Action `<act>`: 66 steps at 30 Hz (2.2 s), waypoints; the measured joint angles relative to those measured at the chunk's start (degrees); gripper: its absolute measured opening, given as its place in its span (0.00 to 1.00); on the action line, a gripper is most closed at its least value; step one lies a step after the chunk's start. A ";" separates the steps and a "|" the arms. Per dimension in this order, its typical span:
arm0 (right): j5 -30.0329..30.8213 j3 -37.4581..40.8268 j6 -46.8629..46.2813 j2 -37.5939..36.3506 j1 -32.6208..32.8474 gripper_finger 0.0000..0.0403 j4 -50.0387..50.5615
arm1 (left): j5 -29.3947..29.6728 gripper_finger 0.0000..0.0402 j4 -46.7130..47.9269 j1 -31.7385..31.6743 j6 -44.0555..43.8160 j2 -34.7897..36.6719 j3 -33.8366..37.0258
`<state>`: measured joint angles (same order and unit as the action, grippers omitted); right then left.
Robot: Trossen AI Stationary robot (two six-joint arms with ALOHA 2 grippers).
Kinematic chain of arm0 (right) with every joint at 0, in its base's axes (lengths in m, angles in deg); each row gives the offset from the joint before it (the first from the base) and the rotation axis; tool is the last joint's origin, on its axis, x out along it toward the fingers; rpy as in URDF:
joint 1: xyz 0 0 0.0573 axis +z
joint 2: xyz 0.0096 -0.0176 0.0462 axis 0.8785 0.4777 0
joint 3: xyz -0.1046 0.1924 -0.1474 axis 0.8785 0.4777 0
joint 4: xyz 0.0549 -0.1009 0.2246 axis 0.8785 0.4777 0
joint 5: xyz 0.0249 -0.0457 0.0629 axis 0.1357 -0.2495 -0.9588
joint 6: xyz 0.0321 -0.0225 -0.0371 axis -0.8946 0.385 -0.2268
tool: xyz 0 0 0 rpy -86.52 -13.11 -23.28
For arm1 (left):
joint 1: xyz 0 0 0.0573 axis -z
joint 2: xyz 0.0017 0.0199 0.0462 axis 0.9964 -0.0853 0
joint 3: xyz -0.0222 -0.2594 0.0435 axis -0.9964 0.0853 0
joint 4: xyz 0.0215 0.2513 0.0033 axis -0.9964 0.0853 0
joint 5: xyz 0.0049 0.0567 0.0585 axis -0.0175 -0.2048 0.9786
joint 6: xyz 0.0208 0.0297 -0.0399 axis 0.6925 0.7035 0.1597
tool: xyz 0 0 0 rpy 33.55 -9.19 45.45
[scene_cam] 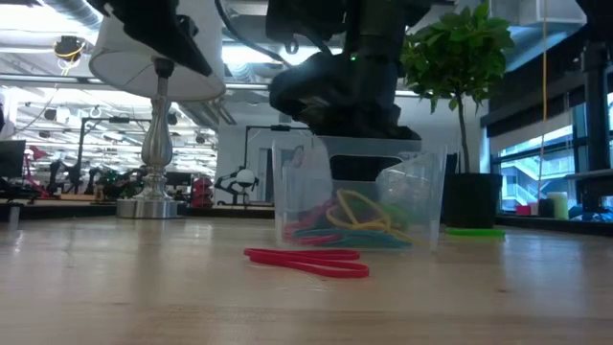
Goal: Pick and place rubber bands into bin
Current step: Put the black rubber band into the bin, then put the red rubber band into the bin
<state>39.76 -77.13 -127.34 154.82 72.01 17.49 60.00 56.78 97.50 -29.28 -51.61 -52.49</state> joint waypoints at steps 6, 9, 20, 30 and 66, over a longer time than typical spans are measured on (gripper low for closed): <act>0.04 -0.31 -3.33 -1.03 0.19 0.26 0.15 | -0.02 0.32 1.88 0.75 1.73 0.19 0.00; 0.00 -1.49 -4.35 -1.69 0.24 0.35 1.79 | -0.02 0.32 3.11 0.75 1.67 0.19 0.00; 3.86 -3.41 3.04 -7.23 1.45 0.46 6.90 | 0.84 0.32 3.03 0.86 0.47 0.16 0.00; 15.30 7.31 6.59 -21.23 9.93 0.35 16.28 | 11.51 0.32 2.74 9.62 -10.00 -7.93 -5.17; 13.70 56.17 2.05 -69.68 20.09 0.30 -3.22 | 9.11 0.32 13.35 23.95 -39.56 -65.07 -51.39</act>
<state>53.47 -20.96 -125.29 85.14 92.10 14.27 69.11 70.13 121.45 -68.84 -116.68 -103.88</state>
